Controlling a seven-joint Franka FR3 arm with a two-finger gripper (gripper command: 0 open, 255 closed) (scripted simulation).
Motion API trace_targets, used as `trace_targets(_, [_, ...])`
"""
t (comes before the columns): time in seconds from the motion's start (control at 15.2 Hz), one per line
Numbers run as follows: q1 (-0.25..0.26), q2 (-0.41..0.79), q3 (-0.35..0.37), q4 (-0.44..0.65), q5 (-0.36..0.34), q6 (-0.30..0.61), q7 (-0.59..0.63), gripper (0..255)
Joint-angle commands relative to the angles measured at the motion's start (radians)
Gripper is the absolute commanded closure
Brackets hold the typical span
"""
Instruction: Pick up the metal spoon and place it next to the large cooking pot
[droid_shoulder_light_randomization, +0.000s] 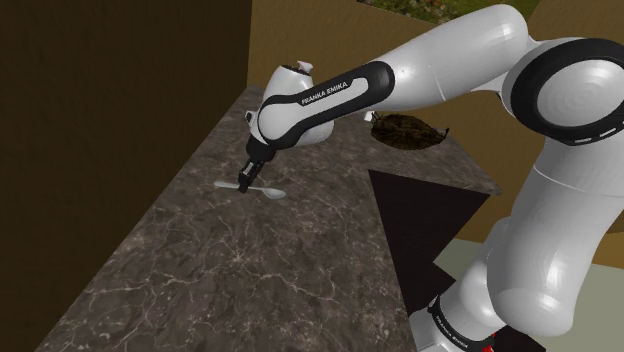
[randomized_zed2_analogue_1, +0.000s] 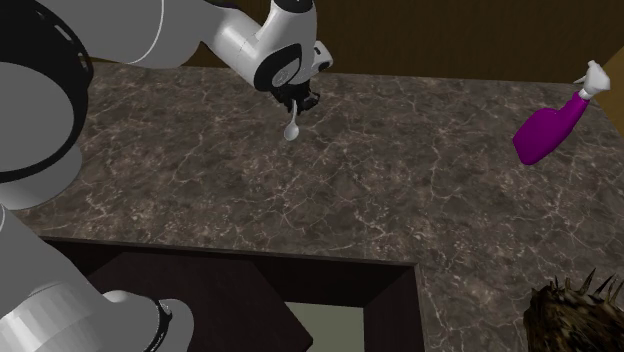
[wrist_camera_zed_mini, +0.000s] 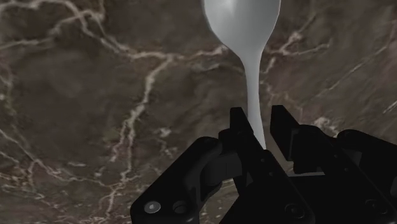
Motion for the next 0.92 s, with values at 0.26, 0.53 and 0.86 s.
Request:
trace_targets(0.26, [0.000,-0.024,-0.002,0.012,-0.007,-0.035,0.010,255])
trace_targets(0.53, [0.000,-0.053,-0.005,0.030,-0.015,-0.082,0.022,255])
trace_targets(0.86, [-0.001,-0.086,-0.007,0.058,-0.024,-0.142,0.036,255])
